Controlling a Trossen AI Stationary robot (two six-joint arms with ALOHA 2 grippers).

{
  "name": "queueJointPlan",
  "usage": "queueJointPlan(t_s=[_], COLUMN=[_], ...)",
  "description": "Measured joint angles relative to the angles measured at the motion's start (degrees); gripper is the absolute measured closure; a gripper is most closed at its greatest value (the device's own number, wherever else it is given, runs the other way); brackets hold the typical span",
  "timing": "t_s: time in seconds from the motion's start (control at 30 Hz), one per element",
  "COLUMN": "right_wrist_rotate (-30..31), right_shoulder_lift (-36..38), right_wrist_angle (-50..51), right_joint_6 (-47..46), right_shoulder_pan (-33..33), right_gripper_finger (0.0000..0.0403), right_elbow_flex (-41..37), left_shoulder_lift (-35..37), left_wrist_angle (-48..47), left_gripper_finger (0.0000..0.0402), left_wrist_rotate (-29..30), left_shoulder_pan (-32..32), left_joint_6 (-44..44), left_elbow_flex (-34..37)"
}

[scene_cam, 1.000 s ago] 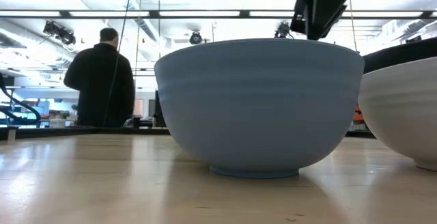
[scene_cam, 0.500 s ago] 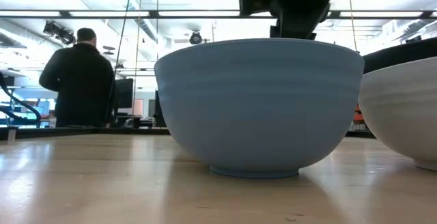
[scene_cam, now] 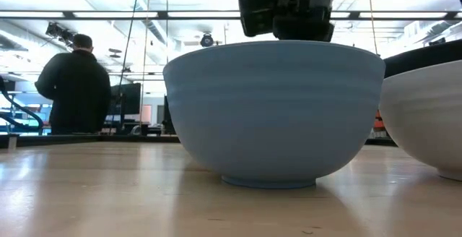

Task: Nest bowls inside each other
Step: Stack the blue bowl on the black bowl

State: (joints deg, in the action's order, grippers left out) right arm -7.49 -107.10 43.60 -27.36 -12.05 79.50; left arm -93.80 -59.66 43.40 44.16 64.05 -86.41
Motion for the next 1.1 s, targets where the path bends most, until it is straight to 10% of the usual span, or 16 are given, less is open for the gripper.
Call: queueJointPlan(t_s=[1.1], right_wrist_rotate=[0.4], right_shoulder_lift=[0.9], right_wrist_angle=[-0.7], right_joint_6=[-1.5], right_shoulder_pan=[-4.7], right_gripper_finger=[0.0300], right_elbow_flex=[0.0], left_shoulder_lift=[0.0], left_wrist_angle=[-0.2], left_gripper_finger=[0.0378], left_wrist_rotate=[0.5], left_shoulder_pan=[-0.3], left_joint_6=[0.9], left_elbow_flex=[0.0])
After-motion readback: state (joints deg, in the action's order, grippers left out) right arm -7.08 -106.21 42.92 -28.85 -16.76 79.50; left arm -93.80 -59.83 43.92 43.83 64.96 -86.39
